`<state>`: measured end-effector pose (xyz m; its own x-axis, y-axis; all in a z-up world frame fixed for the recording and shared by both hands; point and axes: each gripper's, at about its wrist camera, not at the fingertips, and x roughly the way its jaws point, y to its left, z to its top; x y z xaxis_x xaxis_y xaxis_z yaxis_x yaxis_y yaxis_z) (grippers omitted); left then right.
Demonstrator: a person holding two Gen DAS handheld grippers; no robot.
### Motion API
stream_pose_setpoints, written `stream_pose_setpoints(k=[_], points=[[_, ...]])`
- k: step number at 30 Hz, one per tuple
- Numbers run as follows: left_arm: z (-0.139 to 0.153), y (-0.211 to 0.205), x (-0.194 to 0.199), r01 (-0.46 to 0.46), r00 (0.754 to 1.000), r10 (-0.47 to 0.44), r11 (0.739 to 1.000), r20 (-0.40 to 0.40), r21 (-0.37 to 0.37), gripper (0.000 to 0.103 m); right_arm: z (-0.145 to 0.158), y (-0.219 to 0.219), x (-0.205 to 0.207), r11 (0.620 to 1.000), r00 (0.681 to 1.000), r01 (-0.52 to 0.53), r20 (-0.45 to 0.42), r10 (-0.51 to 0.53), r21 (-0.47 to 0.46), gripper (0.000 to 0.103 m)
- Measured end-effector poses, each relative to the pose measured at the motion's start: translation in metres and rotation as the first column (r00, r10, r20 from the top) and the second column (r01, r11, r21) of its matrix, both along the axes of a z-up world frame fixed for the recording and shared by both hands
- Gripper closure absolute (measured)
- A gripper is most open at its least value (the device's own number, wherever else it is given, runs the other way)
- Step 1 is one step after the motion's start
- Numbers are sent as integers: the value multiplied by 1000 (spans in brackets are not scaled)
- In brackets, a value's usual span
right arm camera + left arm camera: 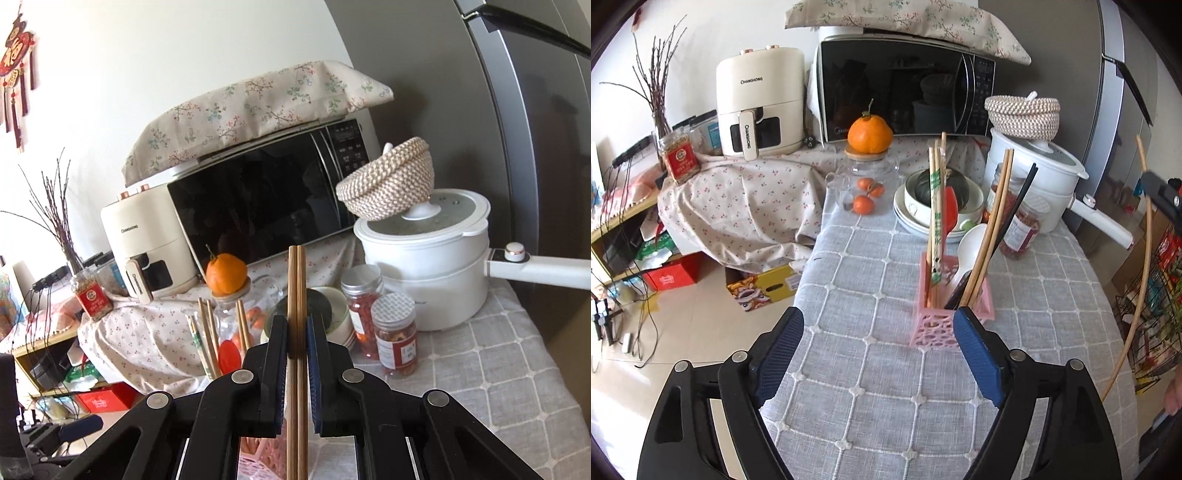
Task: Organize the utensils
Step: 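Lower the wooden chopstick into the pink basket and open the right tool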
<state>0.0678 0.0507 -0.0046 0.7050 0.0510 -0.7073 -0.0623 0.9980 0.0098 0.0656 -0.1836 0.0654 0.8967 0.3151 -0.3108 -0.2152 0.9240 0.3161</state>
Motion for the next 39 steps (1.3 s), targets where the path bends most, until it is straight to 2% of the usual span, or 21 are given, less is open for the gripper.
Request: stream_pose_setpoints(k=[4,8,12,18,23,31,36,39], points=[[-24,3,8,45,995,-43,999,-86,30,15,6,7,3,1000,999,-26,40,26,-14,94],[-38,8,18,79,990,-68,993,-123,86,15,7,15,11,998,995,-65,71,66,-23,94],[-44,25,25,59,987,-52,997,-154,46,15,6,24,19,995,988,-93,118,96,-30,94],[-48,46,26,15,987,-13,1000,-157,11,15,2,45,29,988,963,-151,223,153,-29,94],[-56,51,28,13,985,-6,999,-174,37,15,0,59,38,980,929,-194,313,199,-50,94],[-59,46,33,28,983,-23,999,-180,23,15,-9,66,60,966,899,-257,367,240,-1,94],[-63,40,38,31,982,-25,999,-189,28,15,-21,76,61,968,879,-249,413,238,-26,94],[-66,35,40,32,980,-26,999,-199,27,15,-35,78,62,975,880,-220,425,212,-33,94]])
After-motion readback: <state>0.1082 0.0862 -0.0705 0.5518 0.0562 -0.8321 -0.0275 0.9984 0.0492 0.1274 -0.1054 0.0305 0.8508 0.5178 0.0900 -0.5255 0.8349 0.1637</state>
